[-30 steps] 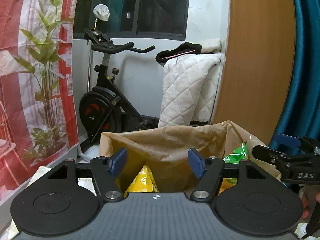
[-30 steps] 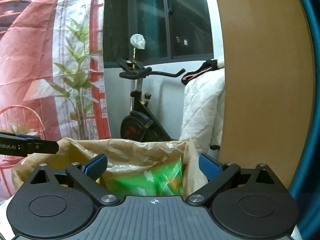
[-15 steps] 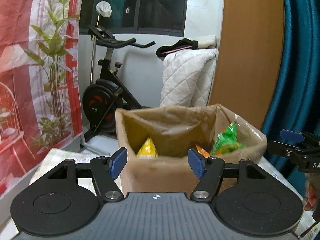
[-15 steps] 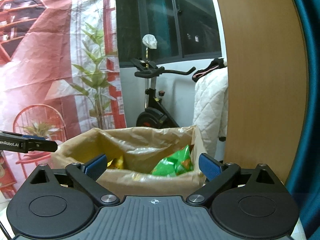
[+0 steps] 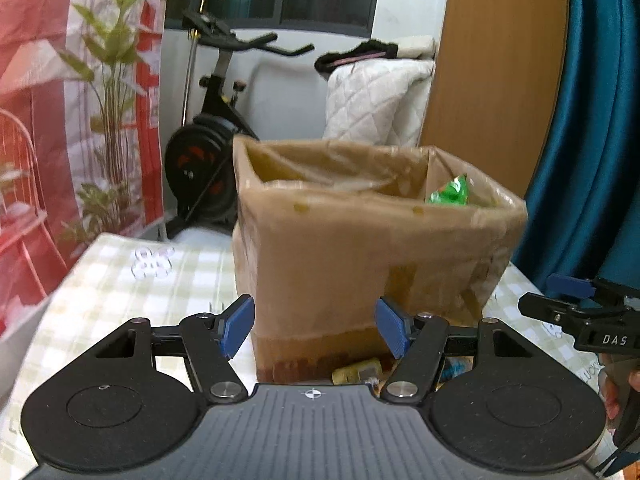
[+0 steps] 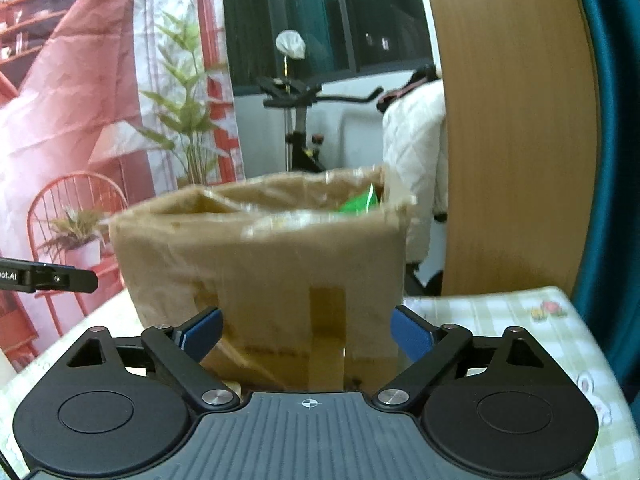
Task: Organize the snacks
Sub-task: 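Open both tools to drop the snacks into the box and withdraw, then grasp a small clear snack packet with the left tool while the right tool grasps a yellow packet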
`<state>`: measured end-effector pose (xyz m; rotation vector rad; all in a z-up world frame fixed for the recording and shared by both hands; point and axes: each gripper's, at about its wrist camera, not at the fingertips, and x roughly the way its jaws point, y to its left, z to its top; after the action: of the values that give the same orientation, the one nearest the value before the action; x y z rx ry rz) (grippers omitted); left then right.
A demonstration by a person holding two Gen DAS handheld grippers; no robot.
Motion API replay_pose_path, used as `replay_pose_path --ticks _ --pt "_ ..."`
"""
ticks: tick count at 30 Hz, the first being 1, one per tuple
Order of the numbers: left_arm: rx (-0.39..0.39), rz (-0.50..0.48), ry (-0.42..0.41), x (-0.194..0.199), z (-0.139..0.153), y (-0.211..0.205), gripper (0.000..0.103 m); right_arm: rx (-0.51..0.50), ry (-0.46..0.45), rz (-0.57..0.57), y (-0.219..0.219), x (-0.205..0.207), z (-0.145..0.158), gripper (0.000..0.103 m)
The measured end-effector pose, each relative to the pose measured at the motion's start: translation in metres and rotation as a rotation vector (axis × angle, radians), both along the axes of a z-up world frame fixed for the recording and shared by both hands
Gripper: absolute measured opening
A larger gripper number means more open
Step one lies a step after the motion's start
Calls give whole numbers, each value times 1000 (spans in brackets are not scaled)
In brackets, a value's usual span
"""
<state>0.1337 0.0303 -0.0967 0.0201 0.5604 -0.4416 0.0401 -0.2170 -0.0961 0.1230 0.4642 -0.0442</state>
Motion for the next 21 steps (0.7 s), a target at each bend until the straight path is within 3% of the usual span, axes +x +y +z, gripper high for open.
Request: replay_pose_path --ticks 10,14,17,21 --pt "-5 5 122 -6 -46 3 64 -8 181 62 -2 2 -59 64" --pt "-23 4 153 -7 -55 2 63 -153 284 189 13 12 -82 63" --pt "-17 6 168 -10 -63 -2 63 -261 310 263 28 18 -93 61" --pt "-19 11 194 -12 -72 -4 62 -288 318 319 38 29 -97 61"
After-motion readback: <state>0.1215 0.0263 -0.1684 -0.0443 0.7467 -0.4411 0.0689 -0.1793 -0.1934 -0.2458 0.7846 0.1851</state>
